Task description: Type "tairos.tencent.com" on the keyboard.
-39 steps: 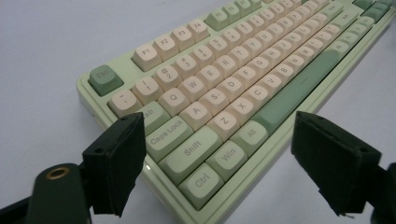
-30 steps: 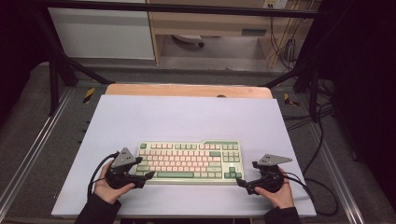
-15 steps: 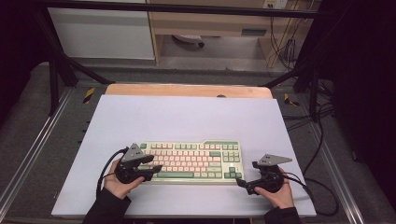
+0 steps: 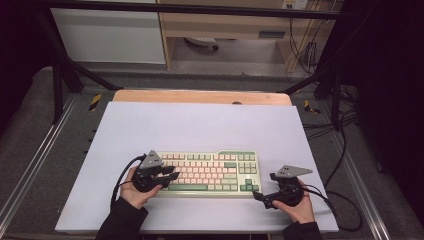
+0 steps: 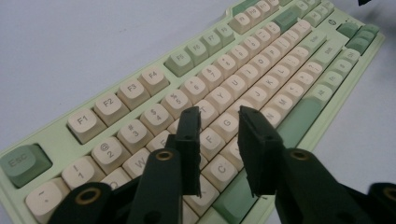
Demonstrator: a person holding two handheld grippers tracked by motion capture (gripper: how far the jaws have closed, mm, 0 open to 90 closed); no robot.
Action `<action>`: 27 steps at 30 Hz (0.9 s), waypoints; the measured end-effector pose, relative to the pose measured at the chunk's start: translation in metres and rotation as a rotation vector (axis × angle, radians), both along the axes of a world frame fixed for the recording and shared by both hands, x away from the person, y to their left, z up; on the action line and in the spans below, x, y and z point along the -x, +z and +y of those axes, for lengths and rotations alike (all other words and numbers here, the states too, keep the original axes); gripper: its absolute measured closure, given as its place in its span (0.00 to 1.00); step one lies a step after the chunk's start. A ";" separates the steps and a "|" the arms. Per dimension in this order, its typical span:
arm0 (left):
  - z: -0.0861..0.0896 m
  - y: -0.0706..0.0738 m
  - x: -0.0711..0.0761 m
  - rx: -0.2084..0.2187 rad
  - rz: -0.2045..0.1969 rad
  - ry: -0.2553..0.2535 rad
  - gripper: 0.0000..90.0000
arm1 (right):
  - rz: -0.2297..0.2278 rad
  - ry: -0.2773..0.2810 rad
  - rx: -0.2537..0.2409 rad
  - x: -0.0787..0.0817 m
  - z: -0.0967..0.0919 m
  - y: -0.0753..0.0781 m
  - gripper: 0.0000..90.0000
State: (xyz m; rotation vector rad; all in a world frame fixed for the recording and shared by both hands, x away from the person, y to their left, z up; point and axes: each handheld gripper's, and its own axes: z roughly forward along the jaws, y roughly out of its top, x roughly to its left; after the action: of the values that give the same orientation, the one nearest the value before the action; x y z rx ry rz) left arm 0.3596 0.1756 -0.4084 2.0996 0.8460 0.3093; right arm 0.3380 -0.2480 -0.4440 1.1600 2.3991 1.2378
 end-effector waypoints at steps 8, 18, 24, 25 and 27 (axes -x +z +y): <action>-0.009 -0.002 -0.007 -0.007 -0.002 0.008 0.93 | 0.001 0.000 0.000 0.000 0.000 0.000 0.01; -0.021 -0.007 -0.014 -0.021 0.002 0.011 1.00 | -0.003 0.003 0.000 0.000 -0.001 0.000 0.01; -0.026 -0.012 -0.020 -0.029 0.014 0.027 1.00 | -0.002 0.003 0.001 0.000 0.000 0.000 0.01; -0.026 -0.013 -0.021 -0.030 0.016 0.031 1.00 | 0.000 0.003 0.000 0.000 0.000 0.000 0.01; -0.027 -0.014 -0.022 -0.032 0.015 0.037 1.00 | -0.001 0.003 0.001 0.000 0.000 0.000 0.01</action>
State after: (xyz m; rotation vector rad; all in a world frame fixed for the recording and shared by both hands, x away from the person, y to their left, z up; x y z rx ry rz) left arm 0.3818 0.1491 -0.4227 2.1204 0.8955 0.3291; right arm 0.3379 -0.2484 -0.4437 1.1561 2.4013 1.2382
